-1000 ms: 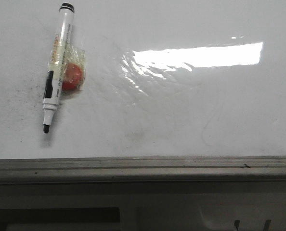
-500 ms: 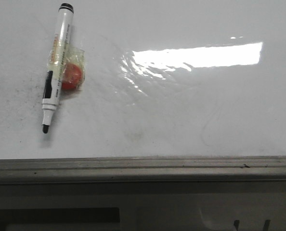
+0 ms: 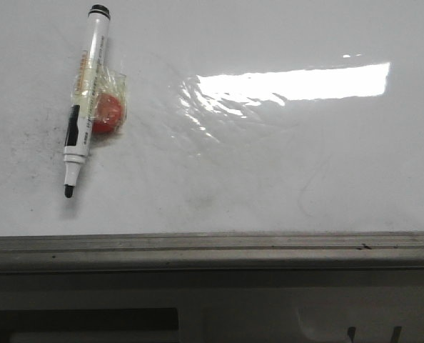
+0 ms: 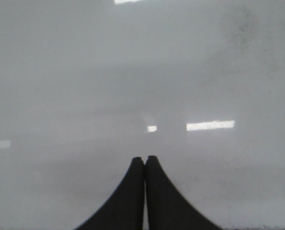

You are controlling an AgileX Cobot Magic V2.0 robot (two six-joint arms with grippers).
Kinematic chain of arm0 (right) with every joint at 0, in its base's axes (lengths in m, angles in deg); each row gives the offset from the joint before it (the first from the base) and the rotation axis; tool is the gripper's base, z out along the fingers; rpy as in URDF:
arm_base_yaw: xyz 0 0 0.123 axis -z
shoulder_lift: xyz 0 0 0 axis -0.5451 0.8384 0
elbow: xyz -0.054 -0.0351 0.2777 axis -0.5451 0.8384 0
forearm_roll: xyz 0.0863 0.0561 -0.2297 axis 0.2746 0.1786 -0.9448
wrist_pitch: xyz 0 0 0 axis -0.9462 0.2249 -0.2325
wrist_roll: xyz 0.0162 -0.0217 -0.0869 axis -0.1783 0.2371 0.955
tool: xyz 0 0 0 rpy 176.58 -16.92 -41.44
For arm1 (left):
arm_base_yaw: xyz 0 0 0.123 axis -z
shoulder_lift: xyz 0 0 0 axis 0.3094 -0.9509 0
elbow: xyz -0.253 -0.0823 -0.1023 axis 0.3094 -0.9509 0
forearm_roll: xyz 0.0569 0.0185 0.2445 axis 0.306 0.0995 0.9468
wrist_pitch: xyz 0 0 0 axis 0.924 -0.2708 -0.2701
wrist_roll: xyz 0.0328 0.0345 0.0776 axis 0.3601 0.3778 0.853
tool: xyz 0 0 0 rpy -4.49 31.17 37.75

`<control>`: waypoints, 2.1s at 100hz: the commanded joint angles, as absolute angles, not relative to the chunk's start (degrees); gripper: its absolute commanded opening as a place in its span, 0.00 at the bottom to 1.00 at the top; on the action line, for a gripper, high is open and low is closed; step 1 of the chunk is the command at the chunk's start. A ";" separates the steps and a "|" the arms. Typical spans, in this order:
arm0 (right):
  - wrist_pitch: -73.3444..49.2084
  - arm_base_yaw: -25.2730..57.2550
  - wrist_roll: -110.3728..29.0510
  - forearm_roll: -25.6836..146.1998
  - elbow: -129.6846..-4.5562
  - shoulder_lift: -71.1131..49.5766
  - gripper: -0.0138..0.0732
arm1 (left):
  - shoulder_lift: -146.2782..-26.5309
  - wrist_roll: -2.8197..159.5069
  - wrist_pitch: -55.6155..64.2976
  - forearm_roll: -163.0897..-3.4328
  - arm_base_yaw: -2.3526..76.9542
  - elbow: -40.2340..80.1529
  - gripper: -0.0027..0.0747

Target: Write number 8 on whiteboard

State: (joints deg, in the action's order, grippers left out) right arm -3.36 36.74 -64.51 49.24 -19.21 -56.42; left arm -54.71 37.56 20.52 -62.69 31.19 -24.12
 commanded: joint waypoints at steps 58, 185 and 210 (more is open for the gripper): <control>-8.00 36.70 -64.24 49.16 -20.63 -55.47 0.09 | -80.63 37.06 49.18 -65.44 63.35 -22.04 0.55; -10.63 11.36 -62.72 50.86 -22.07 -54.17 0.10 | -96.71 34.04 55.98 -54.93 65.85 -22.04 0.01; -6.39 4.00 -59.98 51.57 -29.37 -45.51 0.63 | -93.87 34.04 56.73 -40.73 65.85 -19.69 0.01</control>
